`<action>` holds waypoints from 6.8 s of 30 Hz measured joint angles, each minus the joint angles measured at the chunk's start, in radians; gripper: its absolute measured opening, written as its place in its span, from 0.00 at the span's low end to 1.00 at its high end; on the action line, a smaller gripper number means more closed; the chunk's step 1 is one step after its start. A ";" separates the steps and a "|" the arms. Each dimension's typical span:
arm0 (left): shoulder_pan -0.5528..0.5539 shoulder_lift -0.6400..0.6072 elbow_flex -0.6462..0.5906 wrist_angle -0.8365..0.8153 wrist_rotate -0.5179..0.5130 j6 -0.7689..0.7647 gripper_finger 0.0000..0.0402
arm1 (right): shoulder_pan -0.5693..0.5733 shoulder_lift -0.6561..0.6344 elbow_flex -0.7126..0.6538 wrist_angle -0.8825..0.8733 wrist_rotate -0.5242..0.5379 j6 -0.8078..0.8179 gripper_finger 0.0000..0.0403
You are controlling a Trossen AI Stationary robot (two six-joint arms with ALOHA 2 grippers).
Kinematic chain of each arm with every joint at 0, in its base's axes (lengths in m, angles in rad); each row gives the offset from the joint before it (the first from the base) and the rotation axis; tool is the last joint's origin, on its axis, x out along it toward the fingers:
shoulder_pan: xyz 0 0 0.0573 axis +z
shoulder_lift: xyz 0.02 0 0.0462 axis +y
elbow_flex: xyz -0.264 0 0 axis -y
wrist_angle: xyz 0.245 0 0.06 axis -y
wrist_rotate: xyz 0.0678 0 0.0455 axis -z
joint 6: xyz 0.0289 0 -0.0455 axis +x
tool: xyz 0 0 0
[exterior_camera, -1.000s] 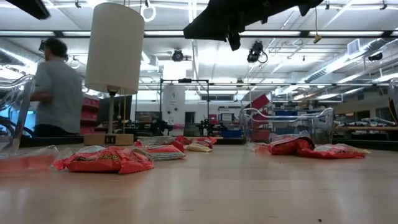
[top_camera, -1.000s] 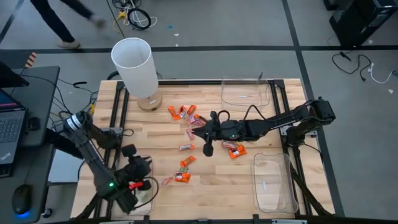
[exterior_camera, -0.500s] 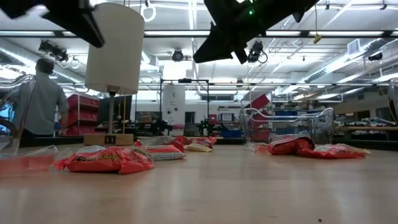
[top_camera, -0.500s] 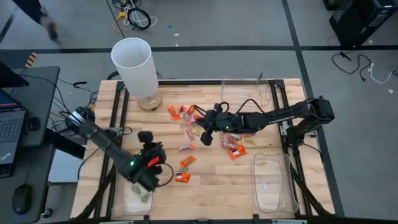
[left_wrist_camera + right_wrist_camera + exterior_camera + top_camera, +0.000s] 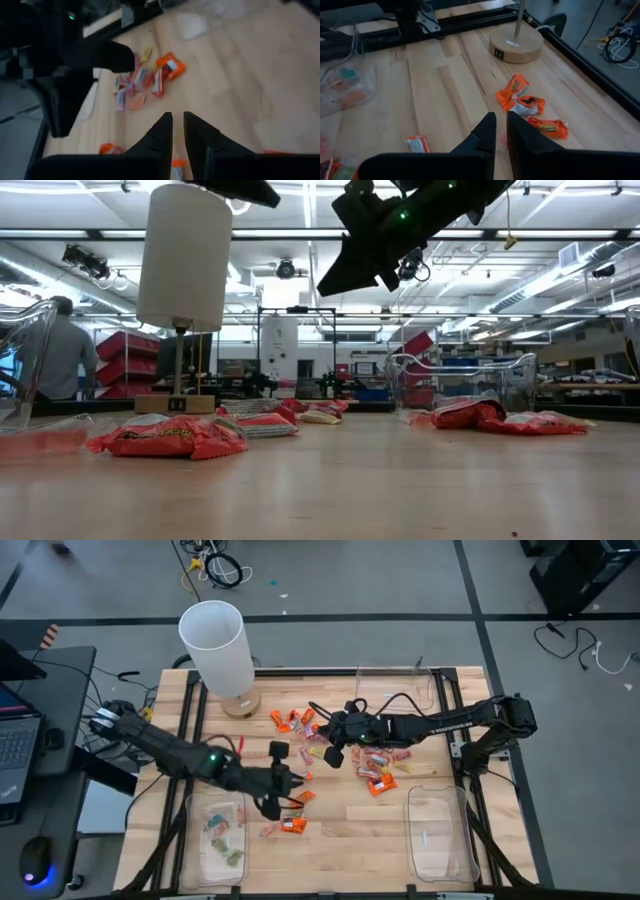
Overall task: Sort candy
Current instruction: Put the orange gummy into the bottom left transparent bin
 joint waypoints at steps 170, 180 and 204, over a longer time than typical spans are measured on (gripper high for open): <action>0.066 -0.538 -0.520 0.162 -0.094 -0.537 0.01 | 0.285 0.547 0.374 0.464 0.611 -1.016 0.02; 0.040 -0.540 -0.428 0.140 -0.099 -0.508 0.00 | 0.295 0.547 0.375 0.431 0.757 -0.841 0.16; -0.394 -0.475 -0.195 -0.456 0.303 -1.013 0.00 | 0.243 0.548 0.374 -0.015 0.793 -0.349 0.19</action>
